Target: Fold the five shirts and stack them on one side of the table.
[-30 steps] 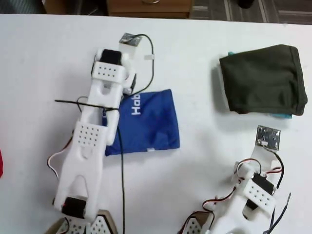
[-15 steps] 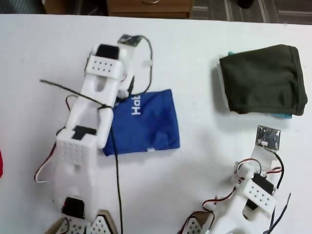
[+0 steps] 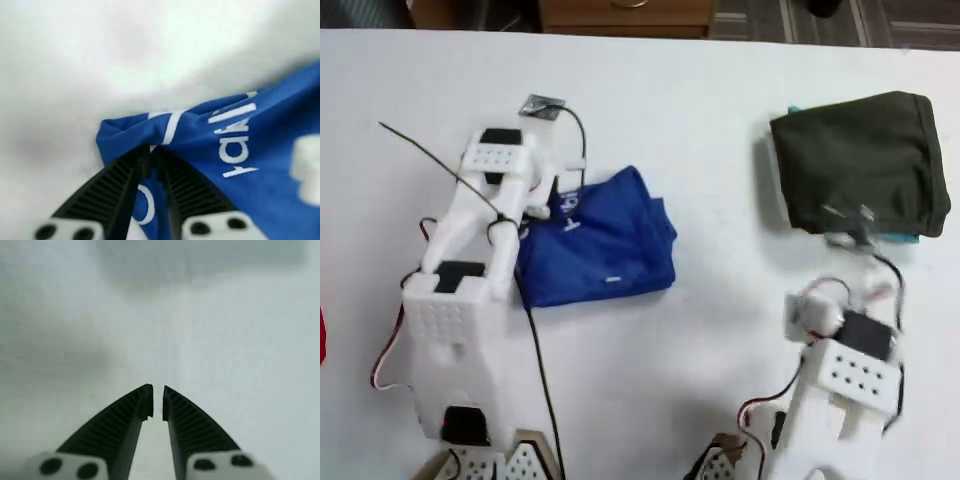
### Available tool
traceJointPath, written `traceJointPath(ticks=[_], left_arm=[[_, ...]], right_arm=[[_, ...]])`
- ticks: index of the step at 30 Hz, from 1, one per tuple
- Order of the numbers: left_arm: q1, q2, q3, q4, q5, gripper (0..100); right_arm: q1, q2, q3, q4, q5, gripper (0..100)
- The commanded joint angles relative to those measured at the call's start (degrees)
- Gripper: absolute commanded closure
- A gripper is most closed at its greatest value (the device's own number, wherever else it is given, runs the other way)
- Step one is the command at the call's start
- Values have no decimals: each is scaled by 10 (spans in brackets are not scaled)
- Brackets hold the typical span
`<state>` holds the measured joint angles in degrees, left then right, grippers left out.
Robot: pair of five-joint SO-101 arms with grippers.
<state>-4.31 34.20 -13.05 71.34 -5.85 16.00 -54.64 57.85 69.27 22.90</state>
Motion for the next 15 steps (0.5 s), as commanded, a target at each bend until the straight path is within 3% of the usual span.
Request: traceJointPath(ticks=[1, 5, 10, 15], left_arm=[[-11, -30, 0, -8, -4, 947], [11, -33, -5, 21, 0, 947], [36, -83, -4, 69, 12, 947], [26, -185, 0, 122, 15, 947]], right_arm=[[-163, -7, -89, 22, -3, 957], [-264, 37, -115, -25, -47, 957], [-297, 206, -180, -72, -101, 957], [-325, 347, -329, -18, -100, 957]])
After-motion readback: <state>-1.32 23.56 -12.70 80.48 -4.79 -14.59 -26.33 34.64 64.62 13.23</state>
